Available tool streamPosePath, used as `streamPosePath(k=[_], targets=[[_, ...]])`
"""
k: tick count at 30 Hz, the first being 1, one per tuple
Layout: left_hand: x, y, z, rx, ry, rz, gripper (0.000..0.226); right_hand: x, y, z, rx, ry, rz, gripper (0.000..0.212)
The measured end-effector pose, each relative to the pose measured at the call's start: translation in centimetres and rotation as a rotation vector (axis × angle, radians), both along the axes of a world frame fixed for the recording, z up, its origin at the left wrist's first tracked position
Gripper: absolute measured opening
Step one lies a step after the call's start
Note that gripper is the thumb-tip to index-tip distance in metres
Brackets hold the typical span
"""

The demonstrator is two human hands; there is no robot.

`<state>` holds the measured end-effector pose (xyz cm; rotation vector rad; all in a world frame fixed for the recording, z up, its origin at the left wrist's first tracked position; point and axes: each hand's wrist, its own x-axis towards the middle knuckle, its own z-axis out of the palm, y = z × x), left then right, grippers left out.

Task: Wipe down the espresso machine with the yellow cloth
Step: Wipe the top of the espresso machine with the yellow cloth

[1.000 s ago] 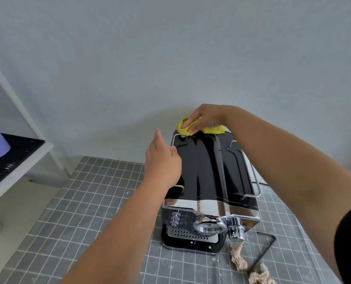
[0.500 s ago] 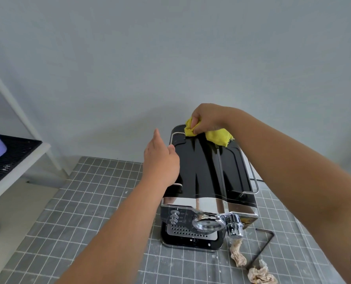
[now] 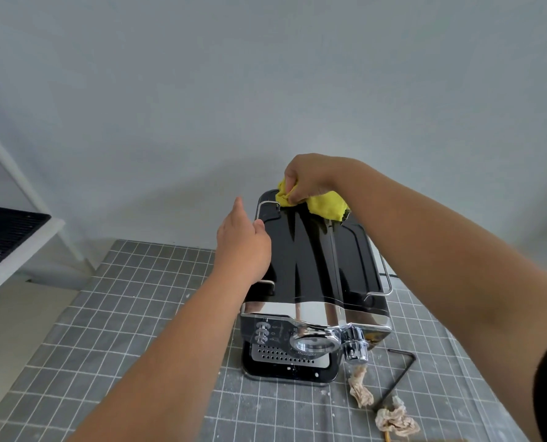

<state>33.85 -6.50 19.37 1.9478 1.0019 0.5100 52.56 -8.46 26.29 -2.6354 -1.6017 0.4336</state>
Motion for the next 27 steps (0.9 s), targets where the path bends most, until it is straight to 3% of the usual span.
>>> streamPosePath(k=[7,12,21,27], targets=[[0.0,0.0,0.1,0.009,-0.006,-0.006,0.057,-2.0,1.4,-0.8,0.117,0.054,0.03,0.011],[-0.2,0.0,0.2,0.01,0.006,-0.007,0.057,0.3,-1.5,0.3,0.028,0.084,-0.005,0.015],[-0.3,0.0,0.2,-0.015,-0.001,-0.011,0.058,2.4,-4.1,-1.0,0.179,0.217,-0.084,0.018],[-0.2,0.1,-0.1,-0.015,-0.011,-0.008,0.057,4.2,-7.6,-1.5,0.149,0.209,-0.167,0.012]])
